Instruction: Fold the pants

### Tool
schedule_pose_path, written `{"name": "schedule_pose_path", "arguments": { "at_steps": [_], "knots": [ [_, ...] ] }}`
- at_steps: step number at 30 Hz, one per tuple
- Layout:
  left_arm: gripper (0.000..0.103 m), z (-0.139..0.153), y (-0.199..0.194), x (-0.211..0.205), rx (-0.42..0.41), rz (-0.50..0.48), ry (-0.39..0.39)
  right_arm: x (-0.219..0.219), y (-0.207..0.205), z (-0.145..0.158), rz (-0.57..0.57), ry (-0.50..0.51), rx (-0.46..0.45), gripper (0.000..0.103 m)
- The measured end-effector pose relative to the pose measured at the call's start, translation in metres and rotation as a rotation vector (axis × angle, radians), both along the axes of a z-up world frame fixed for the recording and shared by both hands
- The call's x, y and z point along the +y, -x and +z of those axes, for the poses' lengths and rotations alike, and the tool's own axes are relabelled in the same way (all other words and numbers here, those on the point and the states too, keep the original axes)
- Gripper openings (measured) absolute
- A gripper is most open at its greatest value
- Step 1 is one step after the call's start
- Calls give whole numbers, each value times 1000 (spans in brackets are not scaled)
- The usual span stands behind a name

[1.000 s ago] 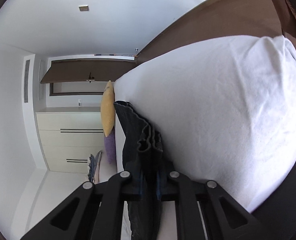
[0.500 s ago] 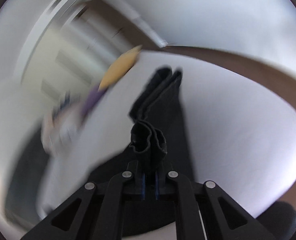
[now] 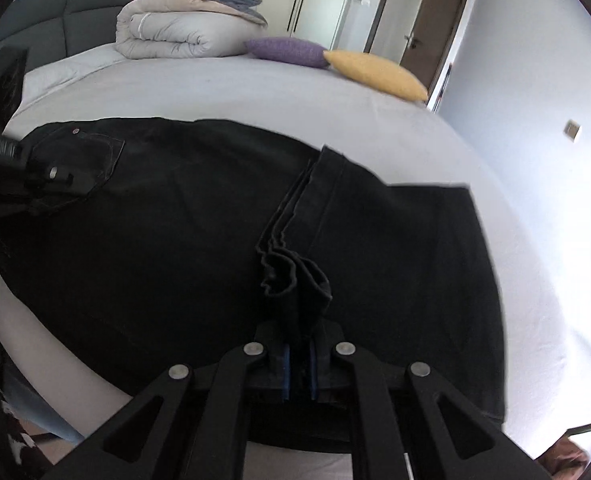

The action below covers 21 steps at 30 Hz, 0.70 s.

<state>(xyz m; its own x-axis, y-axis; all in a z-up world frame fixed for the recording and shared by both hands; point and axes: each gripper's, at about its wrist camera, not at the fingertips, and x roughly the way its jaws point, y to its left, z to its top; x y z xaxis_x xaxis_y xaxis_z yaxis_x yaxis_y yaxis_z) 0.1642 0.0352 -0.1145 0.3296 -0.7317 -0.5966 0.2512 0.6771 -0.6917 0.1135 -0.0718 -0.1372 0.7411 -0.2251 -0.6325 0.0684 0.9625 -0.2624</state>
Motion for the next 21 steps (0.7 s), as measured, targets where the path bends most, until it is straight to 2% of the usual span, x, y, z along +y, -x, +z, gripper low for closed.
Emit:
{"name": "schedule_pose_path", "arguments": {
  "at_steps": [2, 5, 6, 8, 9, 10, 12, 16, 21],
  "knots": [
    [3, 9, -1, -14, 2, -37, 50, 6, 2, 4, 10, 15, -21, 8],
    [4, 12, -10, -35, 51, -83, 106, 22, 5, 12, 36, 59, -56, 8],
    [6, 10, -14, -42, 84, -98, 125, 27, 6, 15, 48, 70, -64, 8],
    [17, 6, -17, -51, 114, -113, 115, 36, 7, 20, 68, 87, -75, 8],
    [27, 6, -19, -55, 119, -118, 108, 41, 6, 21, 77, 95, -76, 8],
    [43, 6, -20, -56, 123, -121, 113, 44, 6, 21, 86, 98, -75, 8],
    [68, 8, -21, -54, 126, -115, 141, 52, 6, 20, 110, 109, -71, 8],
    [68, 7, -27, -42, 149, -100, 174, 66, 5, 17, 149, 109, -55, 8],
    [68, -1, -36, -35, 188, -109, 116, 83, 5, 18, 197, 131, -61, 8]
  ]
}}
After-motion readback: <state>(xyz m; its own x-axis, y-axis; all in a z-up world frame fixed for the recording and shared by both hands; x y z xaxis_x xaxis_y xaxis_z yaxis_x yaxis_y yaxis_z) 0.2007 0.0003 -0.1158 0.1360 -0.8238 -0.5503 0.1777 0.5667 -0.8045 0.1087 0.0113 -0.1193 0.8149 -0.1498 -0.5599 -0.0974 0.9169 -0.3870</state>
